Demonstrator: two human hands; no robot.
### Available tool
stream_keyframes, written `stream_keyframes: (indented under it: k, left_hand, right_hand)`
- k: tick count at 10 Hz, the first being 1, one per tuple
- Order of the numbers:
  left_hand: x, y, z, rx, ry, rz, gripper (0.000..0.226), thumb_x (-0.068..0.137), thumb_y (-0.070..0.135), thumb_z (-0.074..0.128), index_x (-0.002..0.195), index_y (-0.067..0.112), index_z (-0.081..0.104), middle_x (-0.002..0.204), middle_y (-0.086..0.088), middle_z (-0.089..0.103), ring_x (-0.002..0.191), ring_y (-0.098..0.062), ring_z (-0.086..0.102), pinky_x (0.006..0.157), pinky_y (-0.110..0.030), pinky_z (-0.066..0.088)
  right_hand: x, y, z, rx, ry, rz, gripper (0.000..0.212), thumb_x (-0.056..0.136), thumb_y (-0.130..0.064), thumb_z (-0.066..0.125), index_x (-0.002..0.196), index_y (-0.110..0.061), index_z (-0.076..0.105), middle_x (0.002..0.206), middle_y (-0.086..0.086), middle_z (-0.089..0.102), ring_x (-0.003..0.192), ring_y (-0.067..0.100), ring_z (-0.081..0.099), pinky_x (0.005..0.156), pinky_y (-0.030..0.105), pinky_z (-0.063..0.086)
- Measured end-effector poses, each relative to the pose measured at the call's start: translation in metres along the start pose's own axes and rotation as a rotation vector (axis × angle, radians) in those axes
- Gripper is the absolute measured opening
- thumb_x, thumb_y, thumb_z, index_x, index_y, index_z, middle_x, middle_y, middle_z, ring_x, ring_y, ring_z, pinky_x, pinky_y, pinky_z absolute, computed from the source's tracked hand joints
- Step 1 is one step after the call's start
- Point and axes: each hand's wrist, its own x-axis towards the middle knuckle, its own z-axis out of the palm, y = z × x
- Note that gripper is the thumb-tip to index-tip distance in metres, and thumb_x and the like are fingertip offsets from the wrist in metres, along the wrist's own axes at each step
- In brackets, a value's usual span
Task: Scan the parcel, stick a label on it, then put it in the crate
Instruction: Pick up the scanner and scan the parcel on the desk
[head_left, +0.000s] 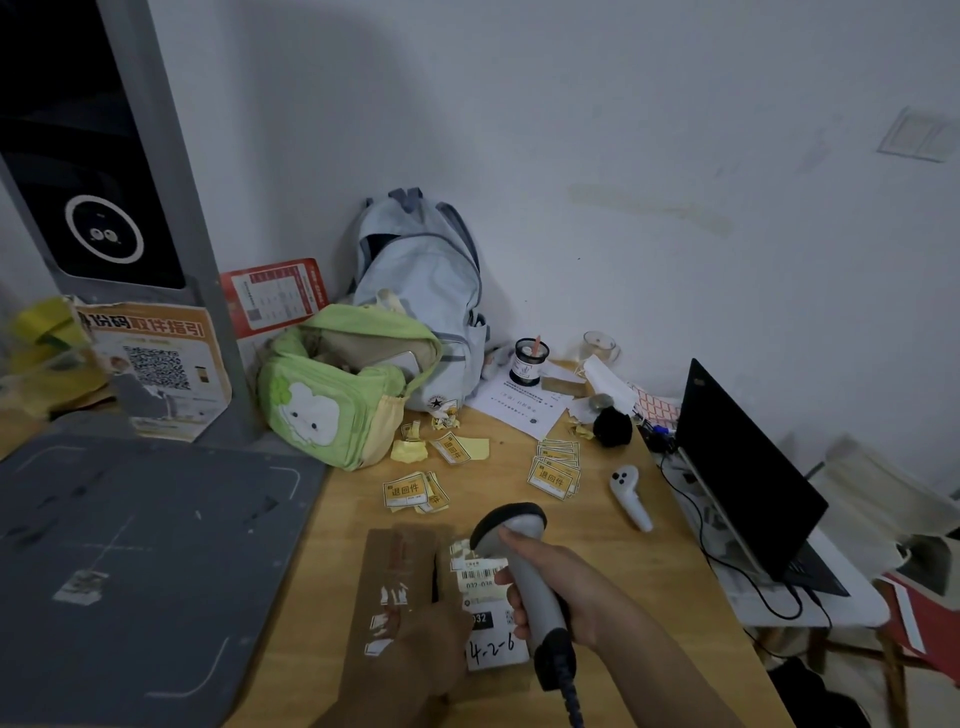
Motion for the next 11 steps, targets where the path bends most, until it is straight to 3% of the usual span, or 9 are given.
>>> stream_keyframes:
  k: [1, 3, 4, 5, 7, 8, 9, 10, 11]
  left_hand:
    - [0.005, -0.015, -0.038, 0.111, 0.068, -0.026, 0.038, 0.097, 0.015, 0.039, 0.132, 0.003, 0.048, 0.139, -0.017, 0.048, 0.119, -0.034, 0.054, 0.097, -0.041, 0.044]
    - [0.004, -0.032, -0.158, -0.117, 0.118, -0.154, 0.033, 0.096, 0.012, 0.041, 0.125, 0.004, 0.054, 0.136, -0.015, 0.05, 0.114, -0.033, 0.057, 0.092, -0.039, 0.047]
    - [0.004, -0.029, -0.161, -0.11, 0.118, -0.166, 0.034, 0.095, 0.01, 0.044, 0.127, 0.006, 0.054, 0.139, -0.014, 0.047, 0.118, -0.032, 0.055, 0.096, -0.038, 0.045]
    - [0.011, -0.037, -0.156, -0.158, 0.144, -0.142, 0.039, 0.097, 0.012, 0.042, 0.135, 0.006, 0.049, 0.146, -0.011, 0.043, 0.128, -0.034, 0.048, 0.106, -0.045, 0.04]
    - [0.018, -0.042, -0.139, -0.194, 0.222, -0.164, 0.03, 0.094, 0.012, 0.045, 0.122, 0.01, 0.055, 0.126, -0.008, 0.058, 0.104, -0.024, 0.064, 0.087, -0.032, 0.053]
    - [0.022, -0.046, -0.132, -0.157, 0.233, -0.145, 0.032, 0.09, 0.011, 0.05, 0.121, 0.012, 0.055, 0.124, -0.007, 0.056, 0.099, -0.023, 0.064, 0.084, -0.032, 0.052]
    - [0.027, -0.051, -0.125, -0.1, 0.245, -0.136, 0.034, 0.086, 0.01, 0.055, 0.12, 0.013, 0.054, 0.124, -0.007, 0.053, 0.094, -0.024, 0.065, 0.081, -0.037, 0.055]
    - [0.028, -0.051, -0.123, -0.093, 0.251, -0.134, 0.033, 0.085, 0.008, 0.055, 0.118, 0.013, 0.054, 0.124, -0.008, 0.051, 0.093, -0.026, 0.065, 0.078, -0.039, 0.055]
    - [0.029, -0.052, -0.12, -0.093, 0.244, -0.143, 0.037, 0.085, 0.009, 0.058, 0.121, 0.013, 0.052, 0.128, -0.008, 0.049, 0.097, -0.029, 0.065, 0.081, -0.043, 0.055]
  right_hand:
    - [0.005, 0.007, -0.008, 0.004, 0.109, -0.055, 0.055, 0.076, -0.044, 0.073, 0.101, 0.004, 0.061, 0.056, 0.009, 0.06, 0.044, 0.021, 0.057, 0.046, 0.028, 0.052]
    - [0.028, 0.025, -0.052, -0.088, 0.372, -0.024, 0.033, 0.085, -0.012, 0.059, 0.114, 0.002, 0.05, 0.08, 0.014, 0.05, 0.056, 0.021, 0.047, 0.052, 0.03, 0.04]
    - [0.048, 0.04, -0.074, -0.213, 0.456, 0.078, 0.029, 0.087, -0.001, 0.055, 0.114, 0.003, 0.046, 0.085, 0.015, 0.05, 0.068, 0.027, 0.054, 0.059, 0.036, 0.041]
    - [0.069, 0.067, -0.09, -0.449, 0.467, 0.163, 0.032, 0.088, -0.001, 0.06, 0.117, 0.012, 0.053, 0.097, 0.023, 0.06, 0.098, 0.04, 0.063, 0.072, 0.042, 0.048]
    - [0.096, 0.121, -0.104, -0.869, 0.476, 0.225, 0.065, 0.084, -0.026, 0.071, 0.132, 0.0, 0.036, 0.125, 0.015, 0.056, 0.108, 0.027, 0.06, 0.072, 0.031, 0.049]
    - [0.102, 0.142, -0.107, -0.885, 0.473, 0.213, 0.048, 0.094, -0.026, 0.056, 0.131, -0.001, 0.037, 0.121, 0.014, 0.058, 0.098, 0.026, 0.062, 0.067, 0.031, 0.049]
    - [0.1, 0.161, -0.101, -0.699, 0.539, 0.12, 0.041, 0.096, -0.033, 0.047, 0.124, -0.004, 0.041, 0.089, 0.004, 0.056, 0.066, 0.015, 0.052, 0.048, 0.025, 0.037]
    - [0.099, 0.17, -0.092, -0.608, 0.615, 0.064, 0.04, 0.092, -0.047, 0.043, 0.108, -0.01, 0.047, 0.087, 0.007, 0.061, 0.067, 0.017, 0.054, 0.056, 0.032, 0.043]
    - [0.098, 0.172, -0.091, -0.732, 0.607, 0.071, 0.04, 0.088, -0.047, 0.048, 0.109, -0.012, 0.049, 0.1, 0.01, 0.062, 0.078, 0.022, 0.058, 0.072, 0.036, 0.051]
